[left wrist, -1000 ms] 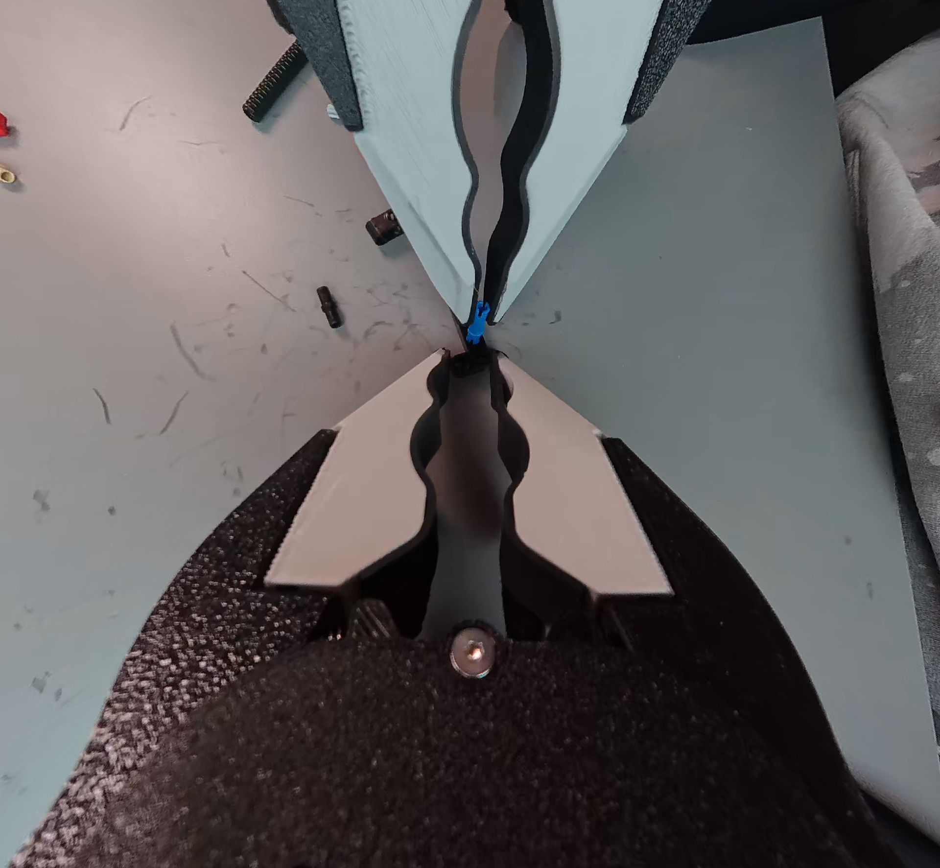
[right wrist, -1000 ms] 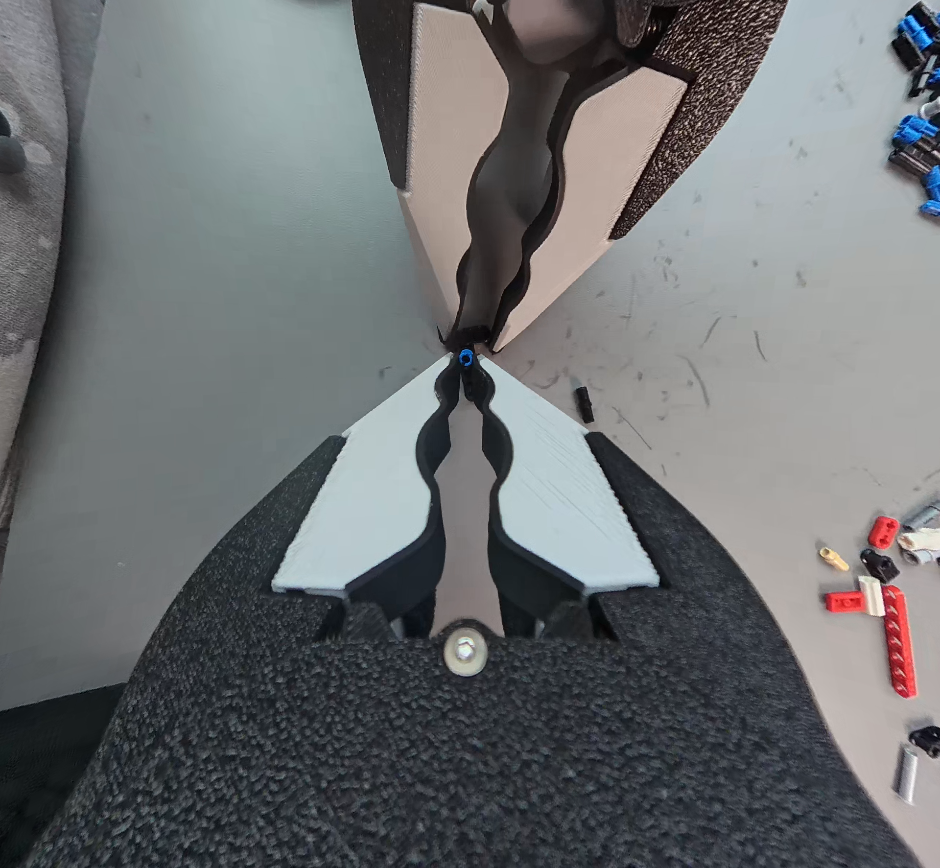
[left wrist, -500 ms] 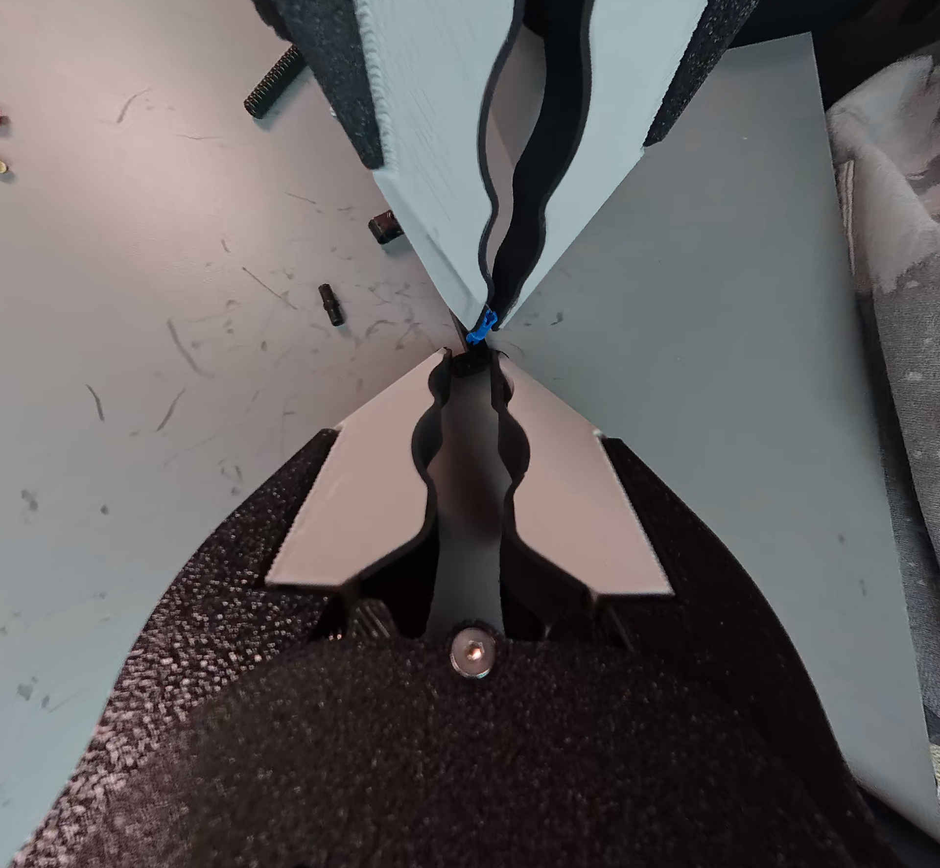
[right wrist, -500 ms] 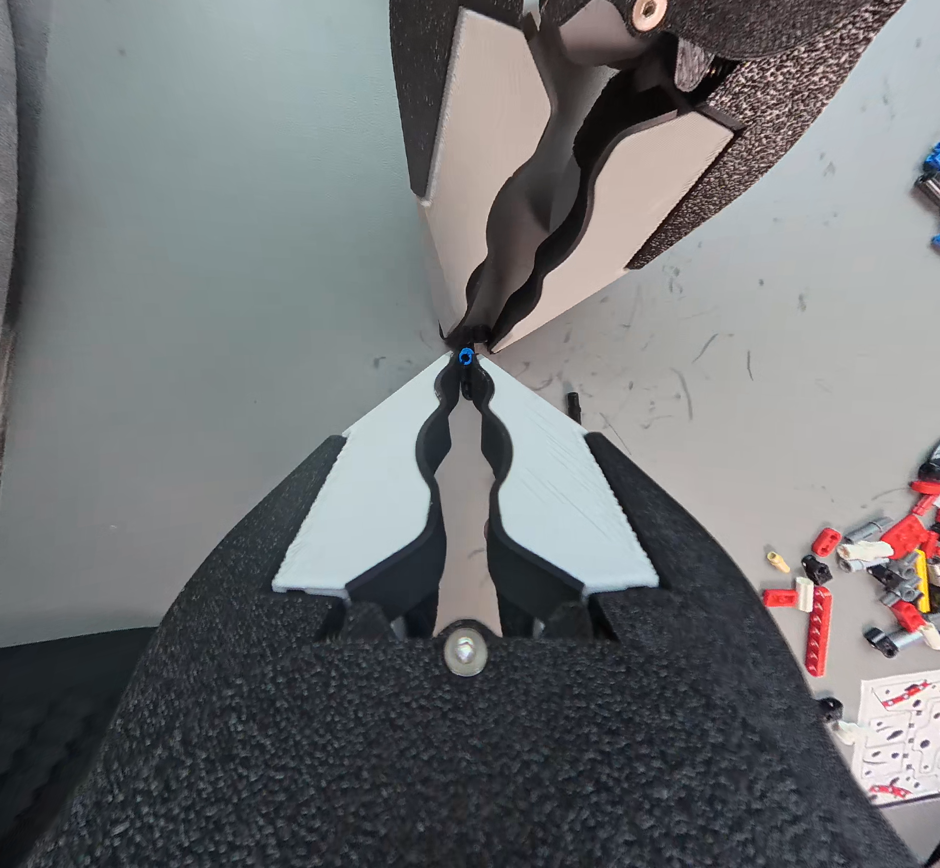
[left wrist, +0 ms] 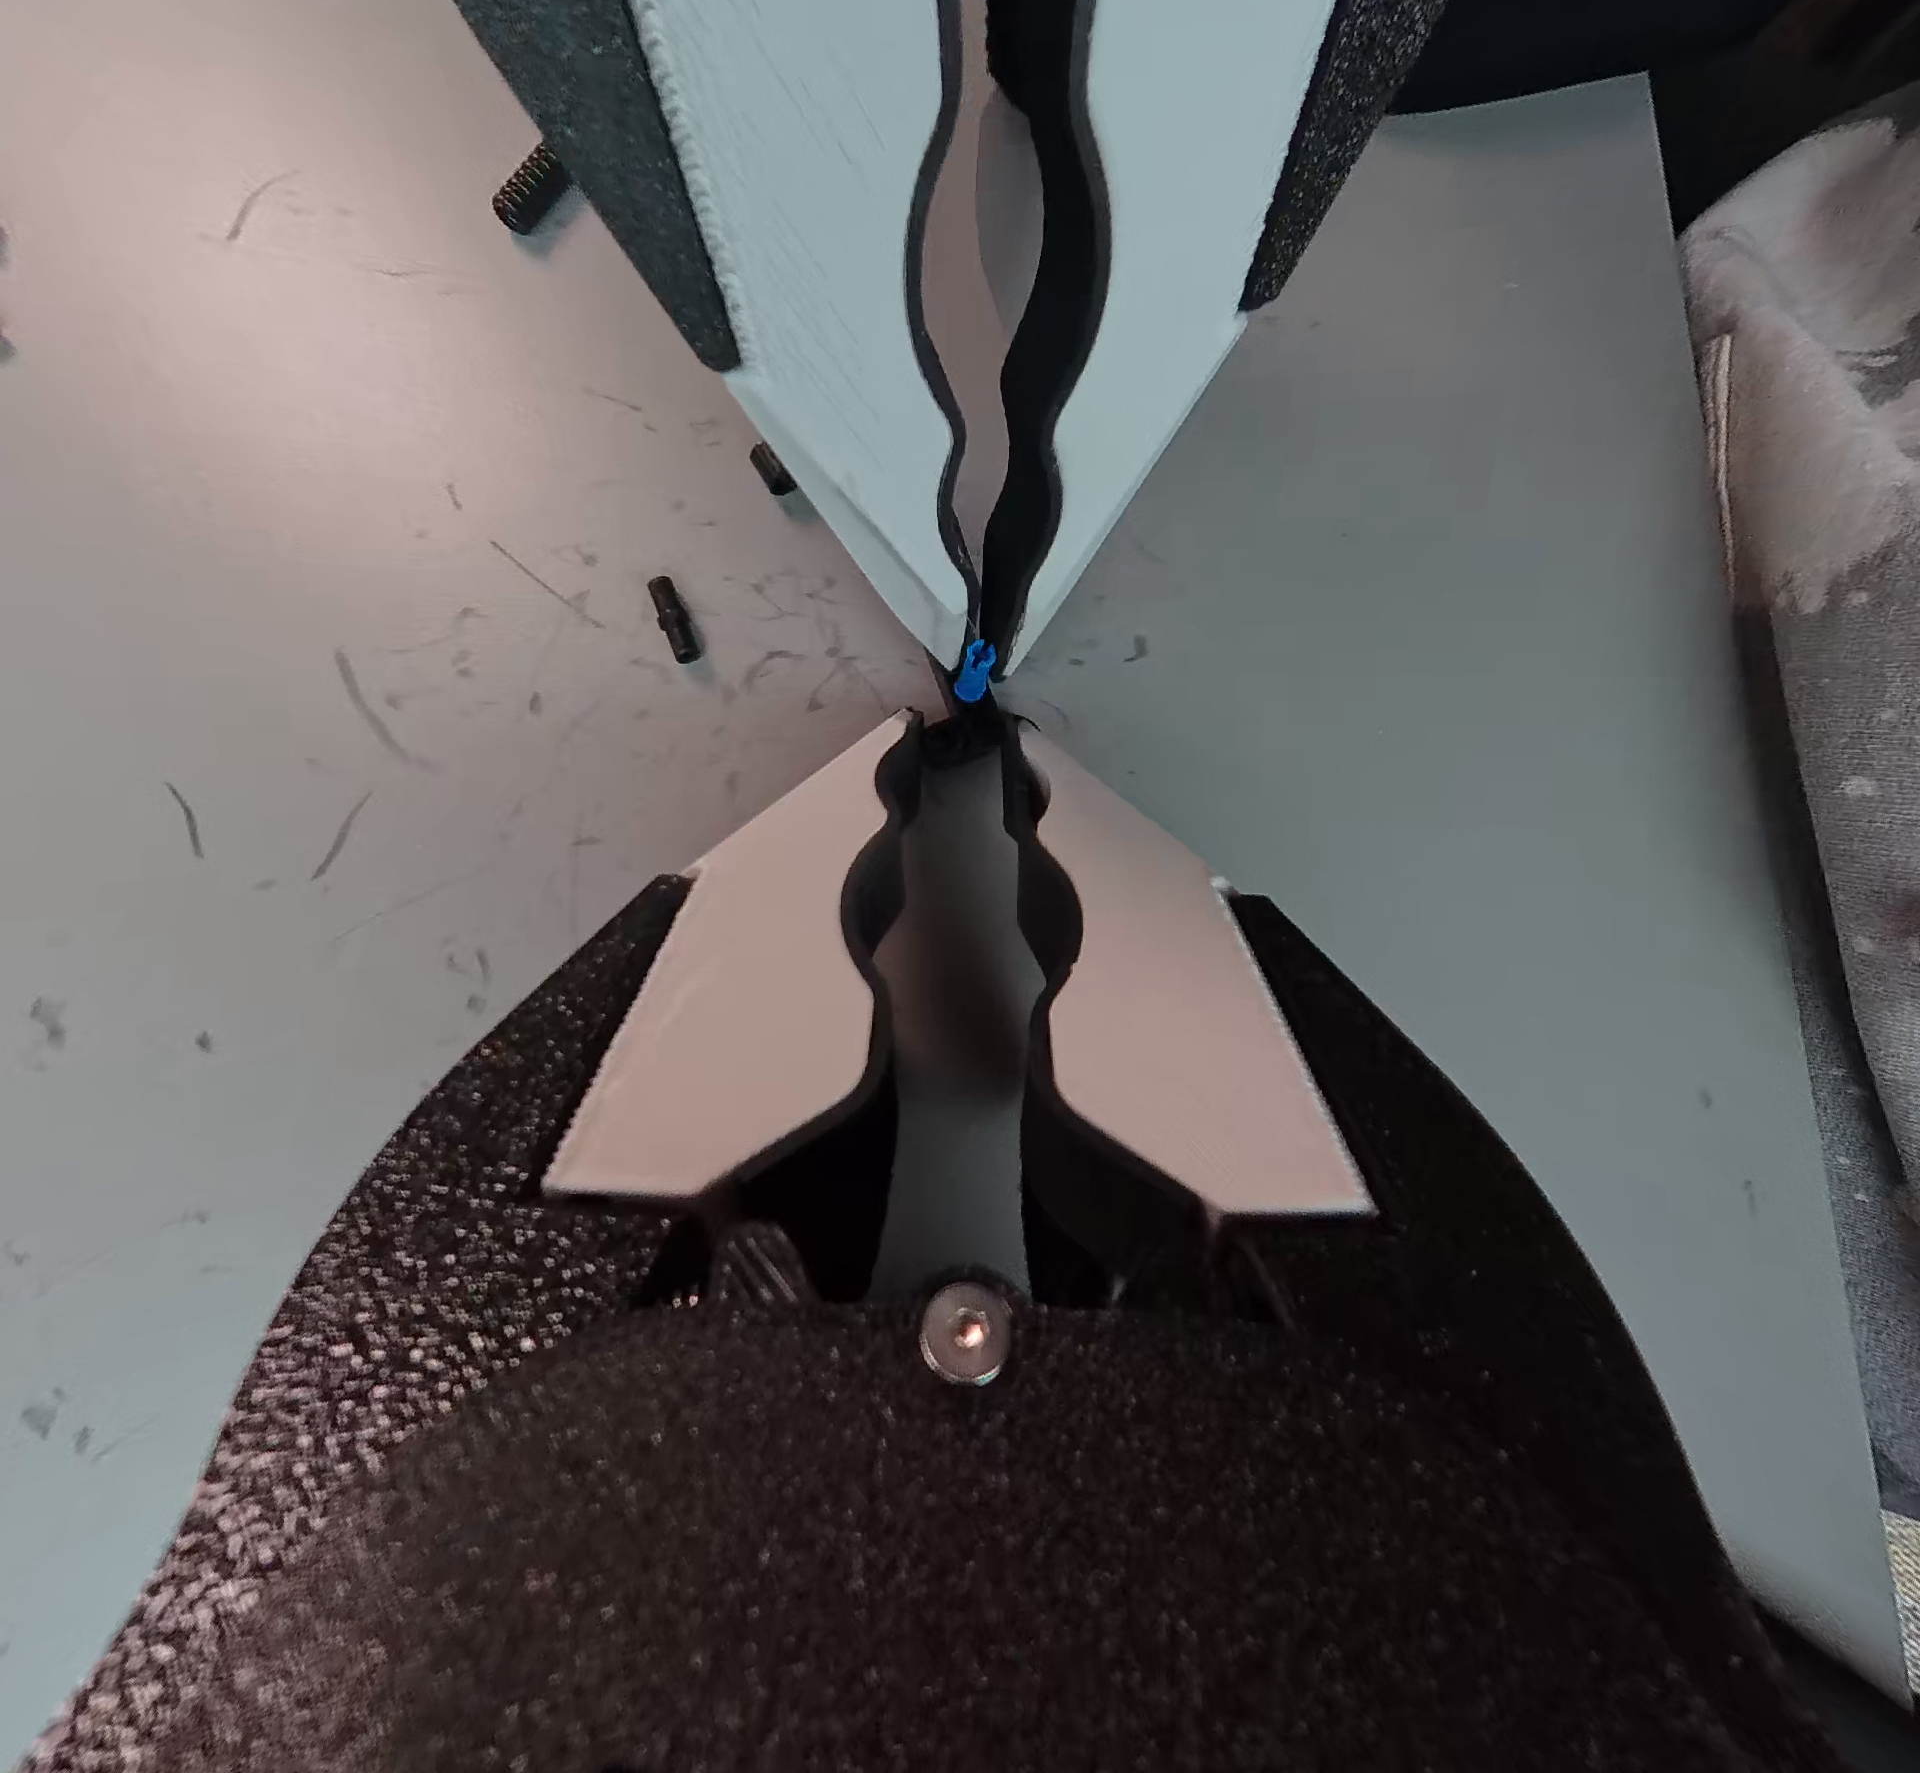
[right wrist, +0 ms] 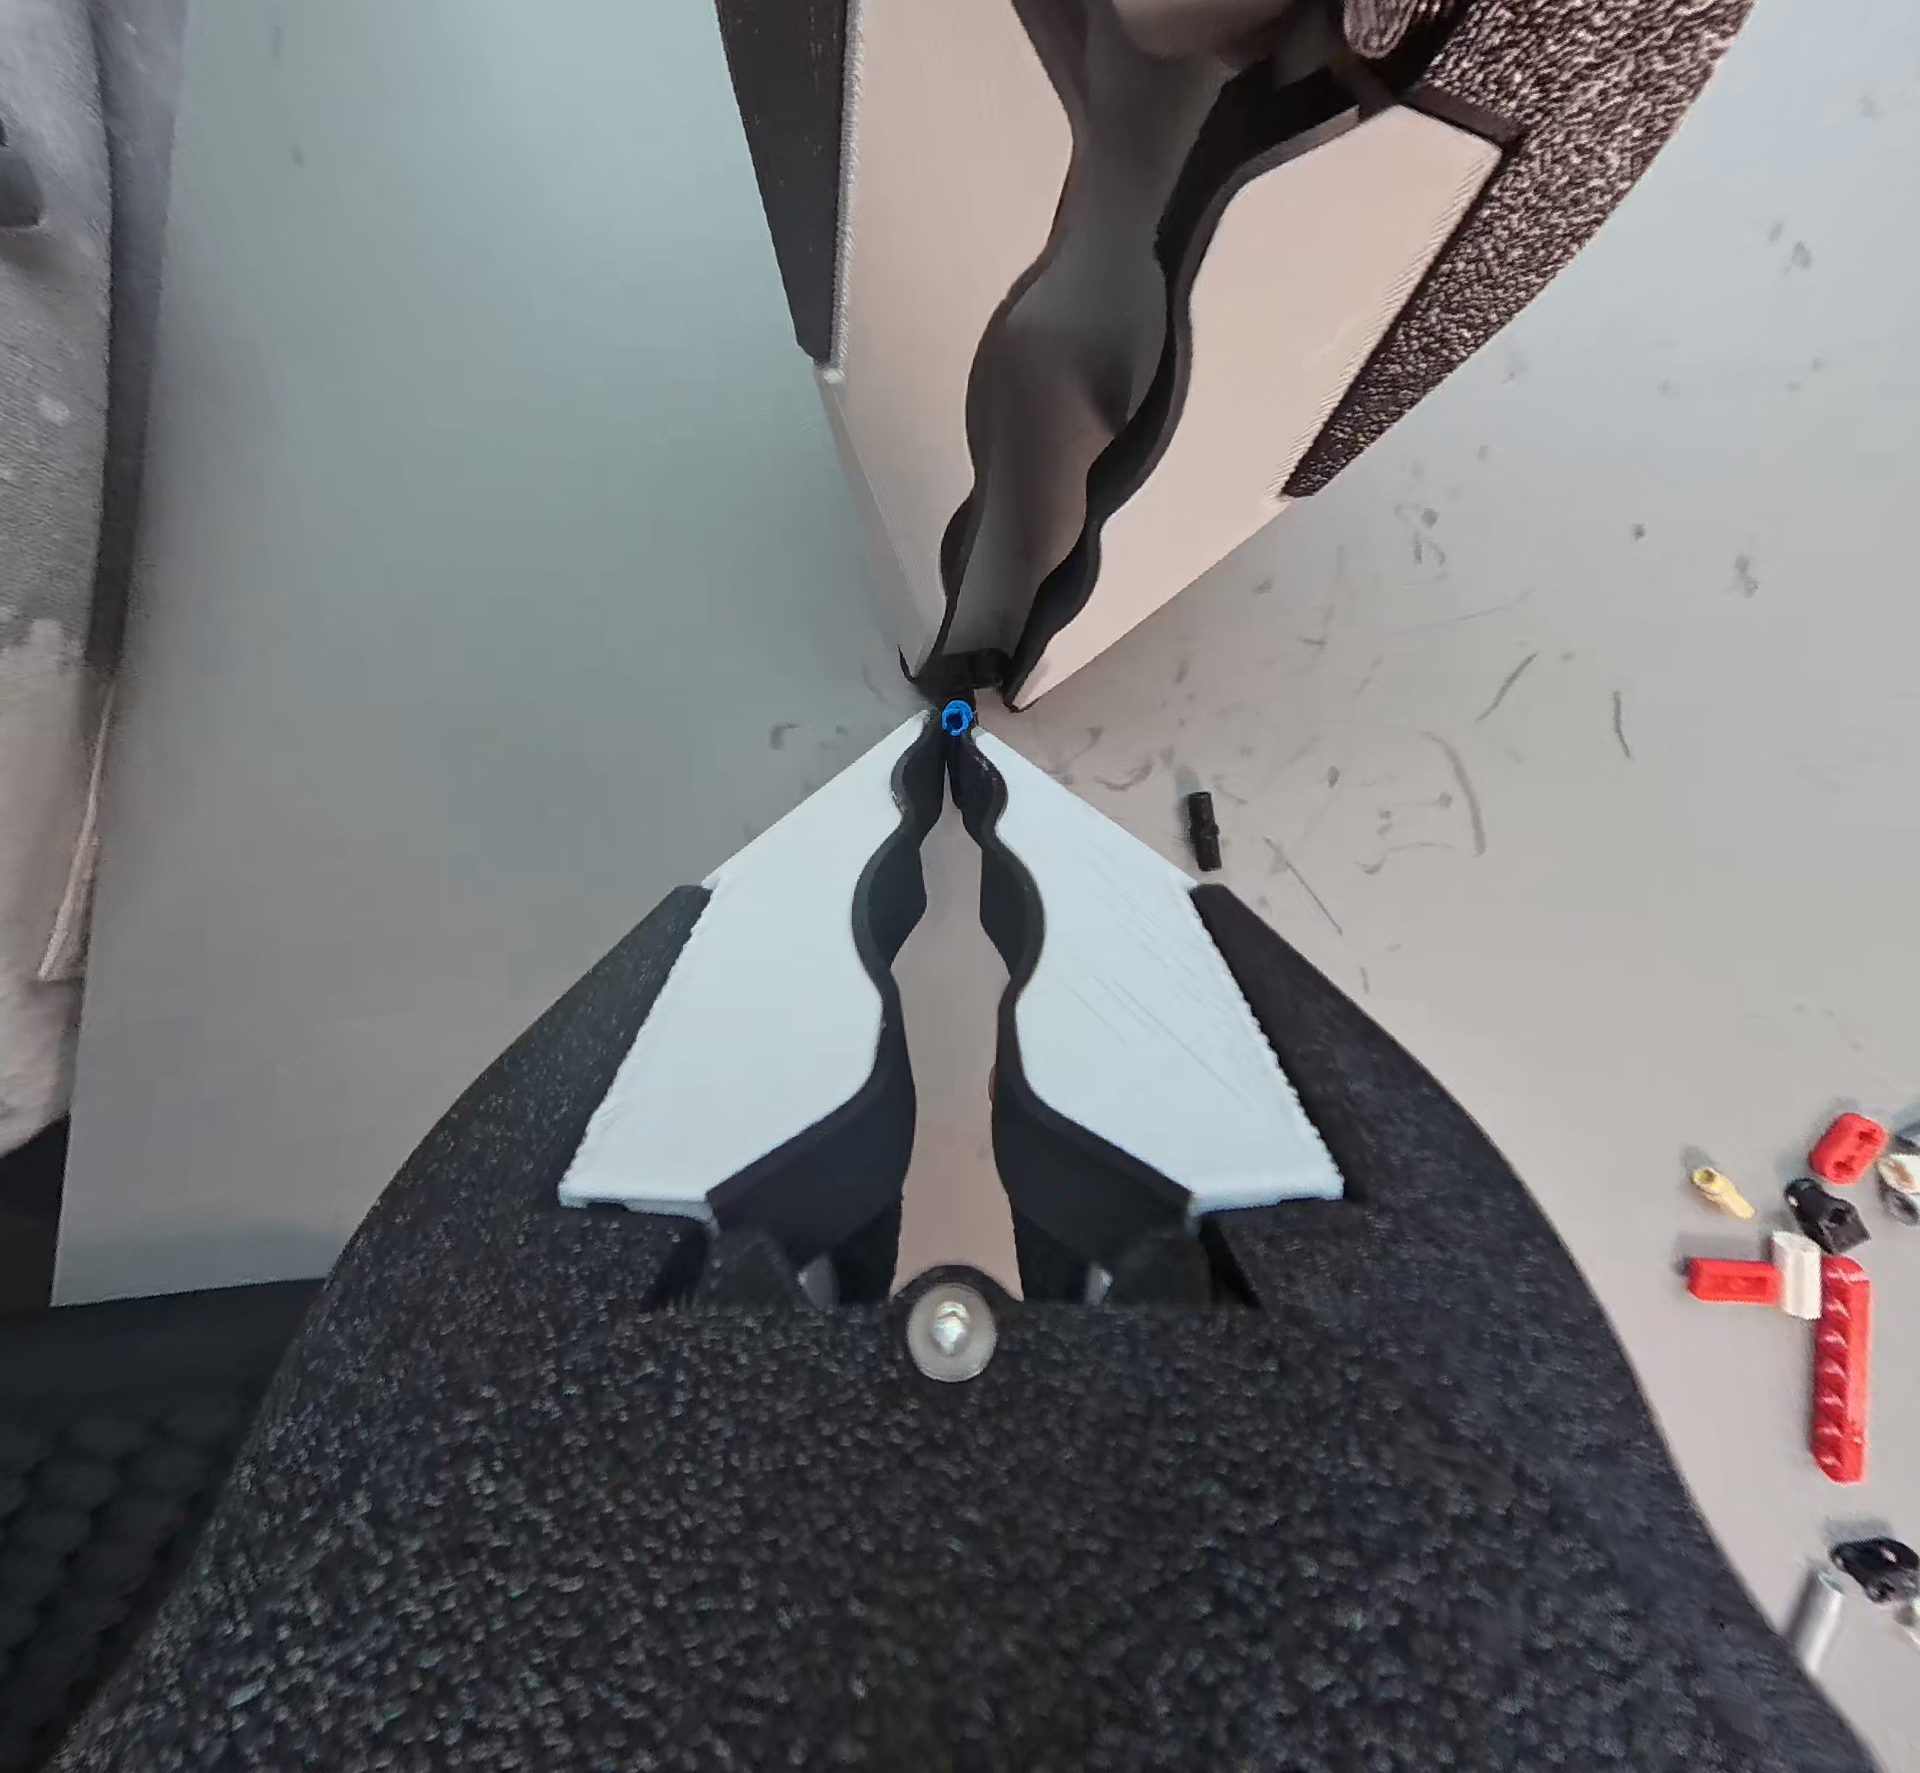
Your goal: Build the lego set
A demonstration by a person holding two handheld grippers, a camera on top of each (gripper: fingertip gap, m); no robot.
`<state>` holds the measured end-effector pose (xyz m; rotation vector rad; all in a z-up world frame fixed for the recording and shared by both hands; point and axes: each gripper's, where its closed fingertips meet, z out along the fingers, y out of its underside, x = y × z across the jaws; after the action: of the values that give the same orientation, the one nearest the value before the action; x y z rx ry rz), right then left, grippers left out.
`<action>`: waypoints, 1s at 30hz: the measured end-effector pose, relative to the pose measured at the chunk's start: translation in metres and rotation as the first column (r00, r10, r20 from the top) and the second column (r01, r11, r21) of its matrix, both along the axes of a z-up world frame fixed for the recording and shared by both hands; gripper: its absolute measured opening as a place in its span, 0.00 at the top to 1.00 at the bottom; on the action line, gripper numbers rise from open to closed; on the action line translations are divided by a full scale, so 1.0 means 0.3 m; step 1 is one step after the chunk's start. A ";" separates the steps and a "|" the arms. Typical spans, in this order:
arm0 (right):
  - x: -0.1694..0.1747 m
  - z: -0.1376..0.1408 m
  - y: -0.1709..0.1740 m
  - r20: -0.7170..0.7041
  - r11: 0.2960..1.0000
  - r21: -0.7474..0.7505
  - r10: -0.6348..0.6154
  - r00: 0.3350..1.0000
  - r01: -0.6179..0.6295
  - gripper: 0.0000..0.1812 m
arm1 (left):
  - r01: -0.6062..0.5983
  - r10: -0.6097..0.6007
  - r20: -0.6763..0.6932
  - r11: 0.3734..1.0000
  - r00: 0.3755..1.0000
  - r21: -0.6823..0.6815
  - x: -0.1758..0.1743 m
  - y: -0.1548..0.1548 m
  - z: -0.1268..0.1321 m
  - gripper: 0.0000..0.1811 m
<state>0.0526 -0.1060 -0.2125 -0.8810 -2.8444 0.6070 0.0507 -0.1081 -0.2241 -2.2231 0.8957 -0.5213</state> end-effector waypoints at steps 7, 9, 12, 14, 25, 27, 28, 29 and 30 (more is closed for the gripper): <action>-0.002 -0.008 -0.004 0.021 1.000 0.007 -0.021 1.000 0.021 0.99 | 0.002 -0.002 0.004 1.000 1.000 -0.004 -0.001 -0.002 0.000 0.92; -0.003 -0.007 -0.004 0.005 1.000 0.024 -0.021 1.000 0.021 0.98 | 0.001 -0.001 0.002 1.000 1.000 -0.001 -0.002 -0.001 0.000 0.92; 0.001 -0.007 0.005 -0.085 0.998 0.056 -0.003 0.996 0.008 0.96 | -0.001 0.001 -0.001 1.000 1.000 0.002 -0.002 0.000 0.000 0.92; 0.003 0.012 -0.011 -0.127 0.999 -0.007 -0.032 0.991 0.031 0.92 | 0.000 0.000 -0.003 1.000 1.000 0.003 -0.002 -0.001 0.000 0.92; -0.018 0.014 -0.017 -0.146 0.998 -0.023 -0.053 0.988 0.050 0.97 | 0.003 -0.003 -0.001 1.000 1.000 0.002 -0.001 -0.002 0.000 0.92; -0.017 0.013 -0.016 -0.126 0.999 -0.003 -0.037 0.991 0.037 0.97 | 0.003 -0.003 0.002 1.000 1.000 0.000 -0.001 -0.002 0.000 0.92; -0.017 0.012 -0.016 -0.114 0.999 -0.004 -0.037 0.993 0.037 0.97 | 0.003 -0.003 0.002 1.000 1.000 -0.001 -0.001 -0.002 0.000 0.92; -0.016 0.011 -0.016 -0.102 0.999 -0.014 -0.041 0.994 0.040 0.98 | 0.003 -0.003 0.003 1.000 1.000 -0.001 -0.001 -0.002 0.000 0.92; -0.016 0.010 -0.016 -0.091 0.999 -0.027 -0.047 0.995 0.045 0.98 | 0.003 -0.003 0.002 1.000 1.000 0.000 -0.001 -0.002 0.000 0.92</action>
<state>0.0478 -0.1108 -0.2094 -0.8961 -2.7331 0.6607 0.0504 -0.1088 -0.2240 -2.2214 0.8983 -0.5253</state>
